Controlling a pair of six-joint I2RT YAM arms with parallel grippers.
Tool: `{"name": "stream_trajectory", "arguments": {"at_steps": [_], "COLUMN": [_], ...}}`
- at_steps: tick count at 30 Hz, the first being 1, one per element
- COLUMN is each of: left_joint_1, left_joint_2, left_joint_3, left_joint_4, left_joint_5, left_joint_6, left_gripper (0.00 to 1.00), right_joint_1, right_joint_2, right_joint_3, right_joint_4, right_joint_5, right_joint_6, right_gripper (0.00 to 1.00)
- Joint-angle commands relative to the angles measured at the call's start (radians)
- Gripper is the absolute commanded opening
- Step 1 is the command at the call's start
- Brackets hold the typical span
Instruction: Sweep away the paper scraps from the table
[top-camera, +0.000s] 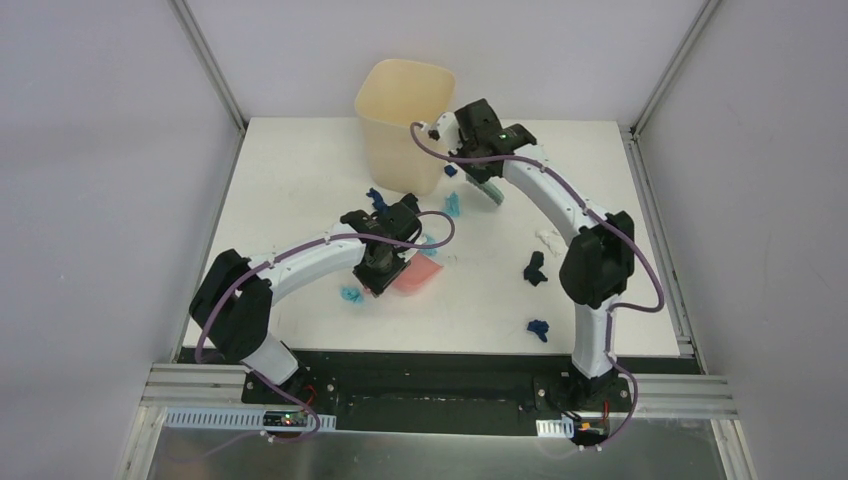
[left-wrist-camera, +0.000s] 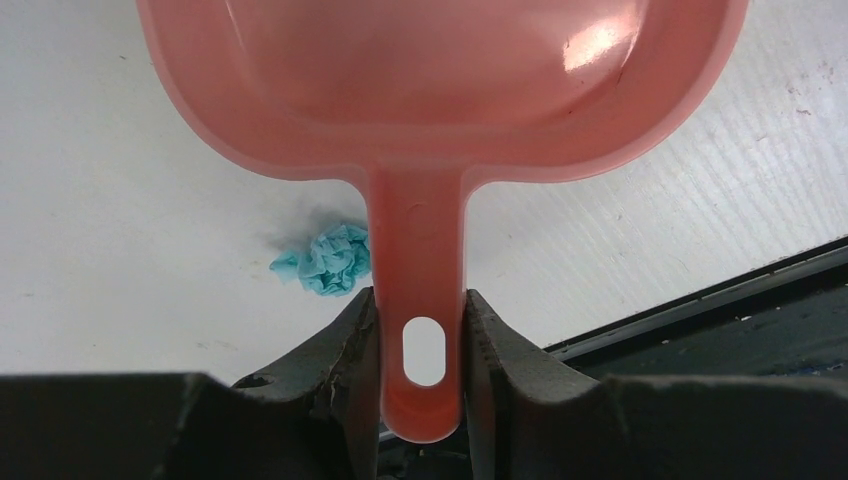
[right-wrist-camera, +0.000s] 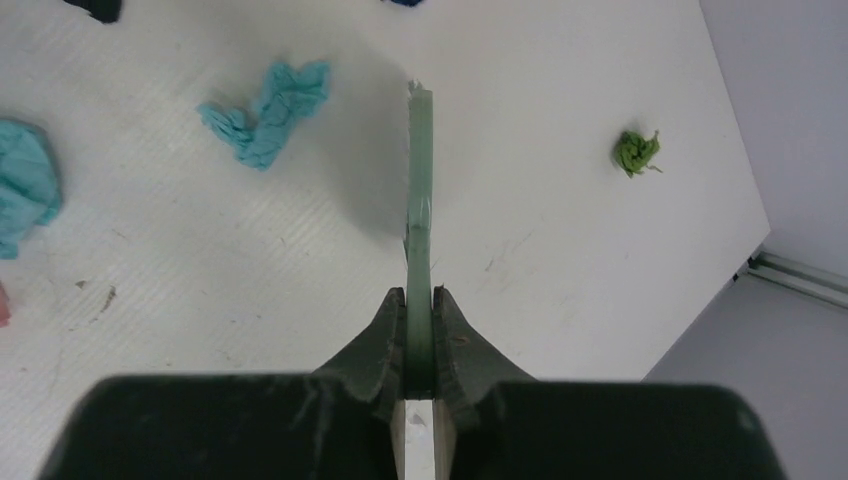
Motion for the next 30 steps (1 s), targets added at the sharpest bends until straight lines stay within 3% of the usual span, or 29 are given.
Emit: {"name": "stream_trajectory", "arguments": {"at_steps": [1,11,18,22,26,30], "left_joint_1": [-0.006,-0.005,-0.005,-0.005,-0.004,0.011], "left_joint_2": [-0.002,0.042,0.048,0.042,0.028,0.005], "left_joint_3": [0.026,0.039,0.04,0.038,0.031,0.016], "left_joint_4": [-0.003,-0.007,0.002,0.007,0.013,0.041], "left_joint_5": [-0.041,-0.063,-0.043,-0.05,-0.064,-0.059], "left_joint_6": [0.004,-0.001,0.003,0.001,-0.004,-0.011], "left_gripper": [0.0,0.0,0.0,0.0,0.0,0.0], "right_joint_1": [0.047,0.113,0.115,0.11,0.031,0.01], "right_joint_2": [0.066,0.087,-0.029,-0.084,-0.115,-0.134], "right_joint_3": [0.13,0.165,0.086,0.065,0.102,0.134], "right_joint_4": [-0.01,-0.242,-0.25,-0.249,-0.242,-0.189], "right_joint_5": [-0.047,-0.425,-0.792,-0.693,-0.602,-0.355], "right_joint_6": [0.071,0.175,0.413,0.397,0.372,0.237], "right_gripper": [0.0,0.0,0.0,0.0,0.0,0.0]}}
